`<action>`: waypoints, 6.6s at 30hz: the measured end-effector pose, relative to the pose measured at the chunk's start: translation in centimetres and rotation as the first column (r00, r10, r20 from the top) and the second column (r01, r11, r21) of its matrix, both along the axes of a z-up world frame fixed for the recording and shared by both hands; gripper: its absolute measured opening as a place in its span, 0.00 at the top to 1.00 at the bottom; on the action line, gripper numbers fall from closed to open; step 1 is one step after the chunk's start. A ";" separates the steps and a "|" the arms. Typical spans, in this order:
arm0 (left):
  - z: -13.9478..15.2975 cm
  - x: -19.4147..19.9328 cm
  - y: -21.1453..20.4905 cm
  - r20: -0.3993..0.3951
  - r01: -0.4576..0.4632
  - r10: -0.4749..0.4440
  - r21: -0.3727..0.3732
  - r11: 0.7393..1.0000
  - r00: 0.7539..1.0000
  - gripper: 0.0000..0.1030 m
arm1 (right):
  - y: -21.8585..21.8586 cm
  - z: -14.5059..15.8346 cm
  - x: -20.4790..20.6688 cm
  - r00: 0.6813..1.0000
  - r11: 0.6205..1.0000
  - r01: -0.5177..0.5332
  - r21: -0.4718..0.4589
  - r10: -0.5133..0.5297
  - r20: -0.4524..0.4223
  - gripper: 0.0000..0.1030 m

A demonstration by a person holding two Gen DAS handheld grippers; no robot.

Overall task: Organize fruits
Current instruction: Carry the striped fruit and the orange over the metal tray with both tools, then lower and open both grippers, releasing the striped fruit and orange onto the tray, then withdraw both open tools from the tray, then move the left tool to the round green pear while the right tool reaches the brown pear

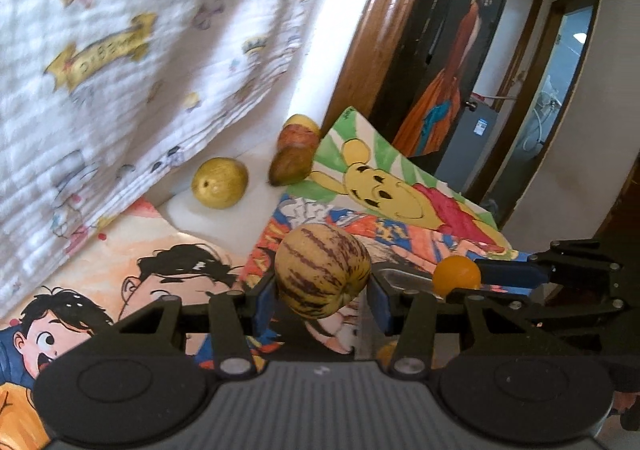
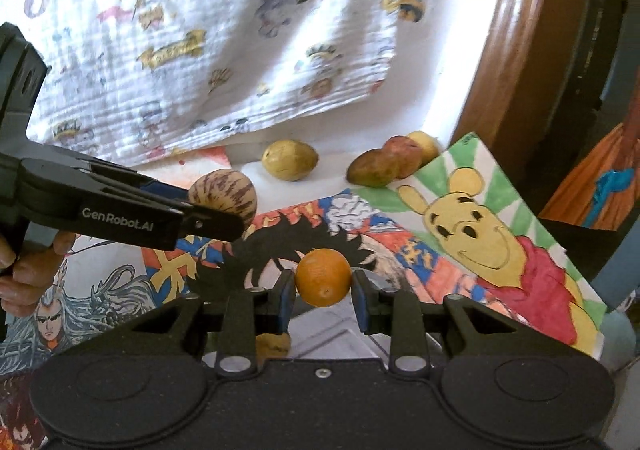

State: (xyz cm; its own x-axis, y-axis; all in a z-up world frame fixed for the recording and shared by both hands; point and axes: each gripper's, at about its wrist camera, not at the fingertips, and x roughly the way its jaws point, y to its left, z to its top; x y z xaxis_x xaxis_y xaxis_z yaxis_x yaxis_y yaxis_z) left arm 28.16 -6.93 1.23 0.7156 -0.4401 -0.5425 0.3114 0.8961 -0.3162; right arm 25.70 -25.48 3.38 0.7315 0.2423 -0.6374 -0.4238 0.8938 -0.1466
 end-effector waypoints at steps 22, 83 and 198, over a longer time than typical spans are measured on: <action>2.4 -8.6 -3.2 0.053 0.089 -0.089 -0.004 0.996 0.995 0.49 | -4.7 1.8 -10.8 0.993 0.992 0.079 0.099 -0.087 0.076 0.69; -2.6 -15.6 -2.5 -0.143 0.088 -0.071 0.114 0.990 0.987 0.49 | -3.5 -4.9 -18.5 0.977 0.959 0.201 0.198 -0.183 -0.106 0.68; 16.4 -13.8 8.6 0.345 -0.372 0.266 0.292 0.881 0.900 0.00 | 1.4 23.5 -5.3 0.998 0.922 0.044 0.385 -0.054 0.014 0.01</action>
State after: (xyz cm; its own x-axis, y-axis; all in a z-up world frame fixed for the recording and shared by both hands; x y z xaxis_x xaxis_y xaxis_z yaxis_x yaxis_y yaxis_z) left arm 14.33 1.65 17.59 0.9308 0.0143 -0.3652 0.0187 0.9961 0.0867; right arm 20.40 -24.10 26.93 0.7625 0.4289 -0.4844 -0.3787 0.9029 0.2033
